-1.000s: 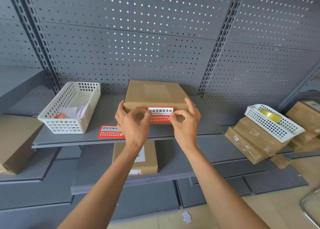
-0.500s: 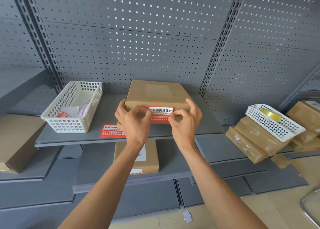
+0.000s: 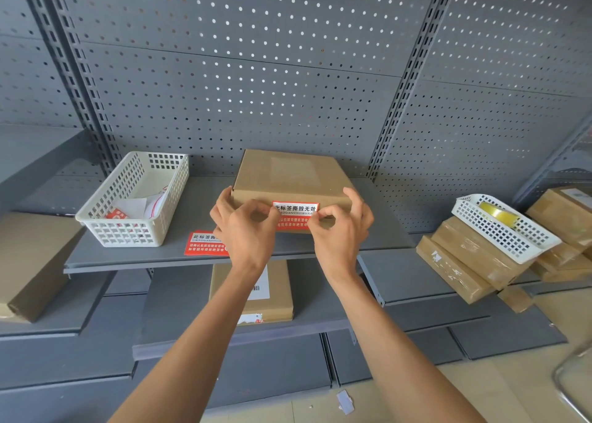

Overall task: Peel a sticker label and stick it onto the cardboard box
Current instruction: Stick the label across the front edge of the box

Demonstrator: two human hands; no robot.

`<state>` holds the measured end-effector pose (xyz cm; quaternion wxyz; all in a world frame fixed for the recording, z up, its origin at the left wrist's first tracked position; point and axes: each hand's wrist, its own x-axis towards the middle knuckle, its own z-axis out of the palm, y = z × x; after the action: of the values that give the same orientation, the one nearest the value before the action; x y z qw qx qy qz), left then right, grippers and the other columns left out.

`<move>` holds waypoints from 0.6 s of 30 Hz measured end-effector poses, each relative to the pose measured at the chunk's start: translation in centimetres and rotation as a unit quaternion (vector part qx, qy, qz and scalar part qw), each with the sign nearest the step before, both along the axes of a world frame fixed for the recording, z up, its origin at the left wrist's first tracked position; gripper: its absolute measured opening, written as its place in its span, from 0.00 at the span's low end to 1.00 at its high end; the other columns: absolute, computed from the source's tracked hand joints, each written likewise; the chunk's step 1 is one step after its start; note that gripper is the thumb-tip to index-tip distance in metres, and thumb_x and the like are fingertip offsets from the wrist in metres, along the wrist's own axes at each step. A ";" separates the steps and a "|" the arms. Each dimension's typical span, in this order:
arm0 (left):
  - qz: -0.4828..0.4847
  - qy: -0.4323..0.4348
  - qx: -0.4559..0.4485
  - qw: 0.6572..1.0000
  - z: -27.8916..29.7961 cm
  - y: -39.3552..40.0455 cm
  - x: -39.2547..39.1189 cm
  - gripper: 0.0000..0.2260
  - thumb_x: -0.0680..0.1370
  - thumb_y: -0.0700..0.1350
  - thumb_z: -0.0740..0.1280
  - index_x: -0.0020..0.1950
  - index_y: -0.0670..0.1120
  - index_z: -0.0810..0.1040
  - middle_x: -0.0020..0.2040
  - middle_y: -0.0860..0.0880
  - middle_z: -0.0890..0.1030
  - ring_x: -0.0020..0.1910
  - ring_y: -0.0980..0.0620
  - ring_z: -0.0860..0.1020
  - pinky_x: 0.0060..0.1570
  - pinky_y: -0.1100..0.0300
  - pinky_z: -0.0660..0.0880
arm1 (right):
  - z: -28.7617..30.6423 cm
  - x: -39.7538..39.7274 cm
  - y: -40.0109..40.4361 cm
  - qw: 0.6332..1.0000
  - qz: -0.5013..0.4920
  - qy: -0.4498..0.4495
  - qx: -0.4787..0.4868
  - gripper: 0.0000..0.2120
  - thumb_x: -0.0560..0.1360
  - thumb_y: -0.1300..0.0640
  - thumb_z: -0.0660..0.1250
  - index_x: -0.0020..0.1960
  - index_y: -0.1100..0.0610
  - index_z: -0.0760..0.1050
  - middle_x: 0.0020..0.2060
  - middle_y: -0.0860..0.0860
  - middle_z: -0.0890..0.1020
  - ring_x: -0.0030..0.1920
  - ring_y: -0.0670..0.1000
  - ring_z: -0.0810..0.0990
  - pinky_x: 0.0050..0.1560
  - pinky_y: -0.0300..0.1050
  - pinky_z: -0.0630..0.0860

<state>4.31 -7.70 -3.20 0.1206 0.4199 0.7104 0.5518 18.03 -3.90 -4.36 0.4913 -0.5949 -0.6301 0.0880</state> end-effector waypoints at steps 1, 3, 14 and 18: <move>0.000 0.003 0.000 1.000 0.0 0.0 -0.1 0.05 0.74 0.50 0.73 0.39 0.52 0.84 0.76 0.47 0.65 0.75 0.45 0.59 0.68 0.41 0.62 | 0.0 0.0 -0.1 1.000 0.000 0.001 0.000 0.07 0.70 0.53 0.75 0.35 0.52 0.80 0.72 0.47 0.72 0.72 0.58 0.64 0.59 0.60 0.72; 0.000 0.006 0.001 1.000 -0.1 0.0 -0.2 0.07 0.74 0.51 0.74 0.37 0.51 0.84 0.76 0.47 0.66 0.75 0.45 0.59 0.67 0.41 0.63 | 0.0 0.0 -0.2 1.000 0.000 0.003 0.000 0.06 0.69 0.54 0.76 0.35 0.51 0.80 0.72 0.47 0.72 0.72 0.57 0.64 0.59 0.59 0.71; -0.015 -0.004 0.027 0.999 0.7 -0.8 -0.9 0.11 0.73 0.49 0.76 0.43 0.48 0.75 0.73 0.48 0.69 0.72 0.45 0.63 0.67 0.42 0.63 | 1.4 0.5 -0.9 0.998 0.017 0.050 0.018 0.08 0.71 0.57 0.76 0.44 0.52 0.77 0.71 0.47 0.72 0.72 0.56 0.65 0.64 0.52 0.66; -0.014 -0.001 0.056 0.998 2.0 -1.9 -1.4 0.11 0.72 0.50 0.75 0.45 0.50 0.75 0.69 0.53 0.70 0.70 0.50 0.64 0.61 0.53 0.57 | 3.3 0.6 -2.1 0.997 0.032 0.062 0.034 0.13 0.72 0.57 0.74 0.54 0.49 0.76 0.72 0.45 0.70 0.73 0.54 0.63 0.63 0.52 0.64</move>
<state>2.94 -9.65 -1.21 0.1057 0.4352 0.6726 0.5891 18.67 -6.03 -1.02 0.5462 -0.5505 -0.6201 0.1189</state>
